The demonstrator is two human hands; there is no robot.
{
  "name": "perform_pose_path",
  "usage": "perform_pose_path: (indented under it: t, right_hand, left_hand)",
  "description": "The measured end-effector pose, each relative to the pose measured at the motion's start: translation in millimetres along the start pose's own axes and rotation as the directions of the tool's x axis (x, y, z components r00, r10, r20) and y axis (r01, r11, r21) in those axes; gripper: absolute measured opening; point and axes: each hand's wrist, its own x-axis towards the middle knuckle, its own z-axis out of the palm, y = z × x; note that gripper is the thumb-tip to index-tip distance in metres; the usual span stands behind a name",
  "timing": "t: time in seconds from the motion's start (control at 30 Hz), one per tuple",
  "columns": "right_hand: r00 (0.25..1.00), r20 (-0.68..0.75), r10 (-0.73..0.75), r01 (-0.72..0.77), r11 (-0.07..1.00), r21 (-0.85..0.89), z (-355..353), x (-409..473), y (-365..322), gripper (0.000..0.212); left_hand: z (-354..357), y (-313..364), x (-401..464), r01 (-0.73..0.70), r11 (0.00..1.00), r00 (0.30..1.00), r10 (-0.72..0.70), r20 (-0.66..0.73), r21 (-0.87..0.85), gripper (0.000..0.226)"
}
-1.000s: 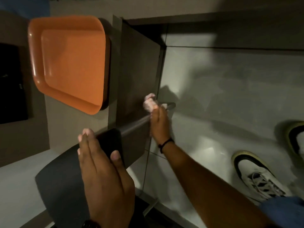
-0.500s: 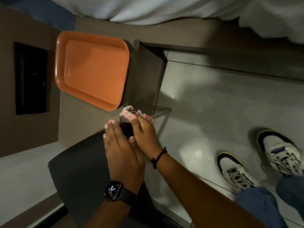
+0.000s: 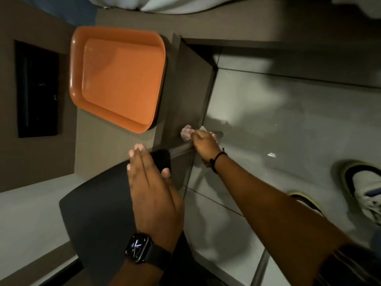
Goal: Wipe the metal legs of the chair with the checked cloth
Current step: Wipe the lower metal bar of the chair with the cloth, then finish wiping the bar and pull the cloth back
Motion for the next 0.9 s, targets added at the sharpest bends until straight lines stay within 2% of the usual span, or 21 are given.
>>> perform_pose_path:
  t: [0.07, 0.13, 0.2, 0.27, 0.33, 0.43, 0.5, 0.53, 0.6, 0.63, 0.73, 0.83, 0.9]
  right_hand:
    - [0.991, 0.063, -0.118, 0.11, 0.987, 0.117, 18, -43, -9, 0.038]
    - [0.953, 0.032, -0.3, 0.297, 0.952, 0.072, 36, -87, -17, 0.041]
    - [0.887, 0.072, -0.457, 0.458, 0.889, -0.005, 44, -101, -17, 0.04]
    - [0.873, 0.072, -0.482, 0.487, 0.865, -0.122, 36, -85, -13, 0.04]
    - [0.927, 0.097, -0.363, 0.372, 0.922, -0.109, 16, -53, -5, 0.038]
    - [0.996, 0.009, -0.088, 0.089, 0.995, -0.054, -16, -4, 9, 0.034]
    - [0.99, -0.04, 0.135, -0.131, 0.987, 0.093, -24, 18, 15, 0.029]
    - [0.979, -0.066, 0.194, -0.183, 0.972, 0.148, -23, 25, 17, 0.03]
    - [0.977, -0.101, 0.188, -0.167, 0.968, 0.189, -18, 20, 15, 0.028]
    - [0.985, -0.067, 0.158, -0.144, 0.973, 0.178, -13, 5, 11, 0.029]
    - [0.993, 0.098, 0.072, -0.094, 0.966, 0.242, -1, -56, -8, 0.056]
    - [0.984, 0.168, 0.062, -0.138, 0.864, 0.485, -16, -121, -37, 0.059]
    - [0.974, 0.214, 0.073, -0.19, 0.778, 0.599, -27, -163, -79, 0.068]
  left_hand:
    - [-2, 2, 1, 0.004, 1.0, 1.0, -0.003, 0.014, -0.011, 0.061]
    - [-3, 3, 1, 0.015, 1.0, 1.0, -0.014, 0.026, -0.013, 0.061]
    - [-4, 3, 1, 0.026, 1.0, 0.999, -0.026, 0.026, -0.013, 0.061]
    - [-4, 4, 2, 0.025, 0.999, 0.999, -0.024, 0.022, -0.023, 0.061]
    - [-3, 4, 2, 0.015, 0.999, 1.0, -0.014, 0.016, -0.042, 0.061]
    - [-1, 1, -1, 0.026, 0.996, 1.0, -0.026, 0.001, -0.08, 0.062]
    - [3, 0, 0, 0.032, 0.995, 0.999, -0.033, -0.014, -0.093, 0.062]
    - [4, -1, 0, 0.026, 0.996, 0.999, -0.027, -0.017, -0.091, 0.063]
    - [7, -1, 1, 0.016, 0.998, 1.0, -0.017, -0.011, -0.063, 0.063]
    - [5, -1, 0, 0.016, 0.999, 1.0, -0.016, -0.007, -0.046, 0.063]
    - [-1, 0, 1, 0.004, 0.999, 1.0, -0.003, 0.03, -0.042, 0.063]
    - [-12, 6, 4, 0.065, 0.995, 0.992, -0.056, 0.117, -0.078, 0.064]
    - [-33, 18, 11, 0.199, 0.952, 0.97, -0.157, 0.187, -0.232, 0.063]
